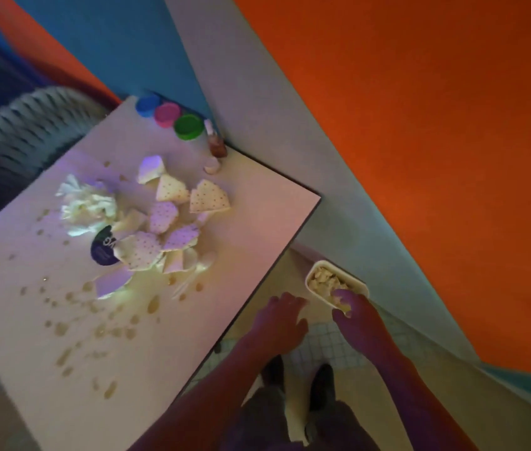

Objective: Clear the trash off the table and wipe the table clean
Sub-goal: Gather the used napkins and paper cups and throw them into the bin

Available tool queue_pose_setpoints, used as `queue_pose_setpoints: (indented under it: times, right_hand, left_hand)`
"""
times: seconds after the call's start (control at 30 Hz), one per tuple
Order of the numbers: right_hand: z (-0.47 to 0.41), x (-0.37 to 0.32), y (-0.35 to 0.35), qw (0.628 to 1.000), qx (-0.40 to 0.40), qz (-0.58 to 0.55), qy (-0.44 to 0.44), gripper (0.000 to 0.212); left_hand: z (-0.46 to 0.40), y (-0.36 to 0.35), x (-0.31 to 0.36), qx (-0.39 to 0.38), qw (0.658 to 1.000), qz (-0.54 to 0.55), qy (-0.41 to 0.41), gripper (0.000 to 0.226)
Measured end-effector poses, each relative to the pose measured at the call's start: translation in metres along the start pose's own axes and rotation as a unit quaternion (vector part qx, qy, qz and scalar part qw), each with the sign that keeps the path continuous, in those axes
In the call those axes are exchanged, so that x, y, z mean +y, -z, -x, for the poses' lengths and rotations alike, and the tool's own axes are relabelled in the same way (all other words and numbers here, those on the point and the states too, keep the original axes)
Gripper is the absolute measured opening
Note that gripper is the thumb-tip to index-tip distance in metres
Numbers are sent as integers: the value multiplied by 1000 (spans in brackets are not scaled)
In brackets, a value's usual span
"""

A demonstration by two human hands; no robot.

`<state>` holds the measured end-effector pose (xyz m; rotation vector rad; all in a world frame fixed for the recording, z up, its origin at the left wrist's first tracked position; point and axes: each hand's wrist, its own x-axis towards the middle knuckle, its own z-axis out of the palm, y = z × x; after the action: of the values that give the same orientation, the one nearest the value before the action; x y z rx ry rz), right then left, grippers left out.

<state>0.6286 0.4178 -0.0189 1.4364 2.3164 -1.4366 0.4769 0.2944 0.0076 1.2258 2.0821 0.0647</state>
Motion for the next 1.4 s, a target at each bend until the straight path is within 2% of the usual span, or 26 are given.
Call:
queue_pose_setpoints:
  times: [0.13, 0.2, 0.37, 0.63, 0.9, 1.2, 1.4]
  right_hand:
    - [7, -25, -8, 998, -23, 7, 53, 40]
    - [13, -42, -16, 995, -54, 23, 79, 42]
    - [29, -77, -31, 987, -69, 45, 139, 45]
    - [56, -128, -59, 974, -80, 61, 203, 49]
    - [82, -174, -107, 974, -53, 53, 213, 41]
    - [119, -219, -199, 986, -36, 16, 164, 41]
    - [142, -235, -235, 989, -33, 15, 145, 42]
  left_hand:
    - [39, 3, -8, 68, 995, 57, 50, 44]
    - [63, 4, -14, 115, 986, 85, 81, 42]
    - [103, 6, -31, 200, 961, 132, 134, 39]
    - [152, 22, -67, 301, 926, 168, 152, 39]
    - [194, 34, -129, 344, 908, 201, 130, 38]
    - [242, 39, -227, 313, 921, 212, 92, 38]
    - [258, 43, -256, 306, 924, 210, 86, 38]
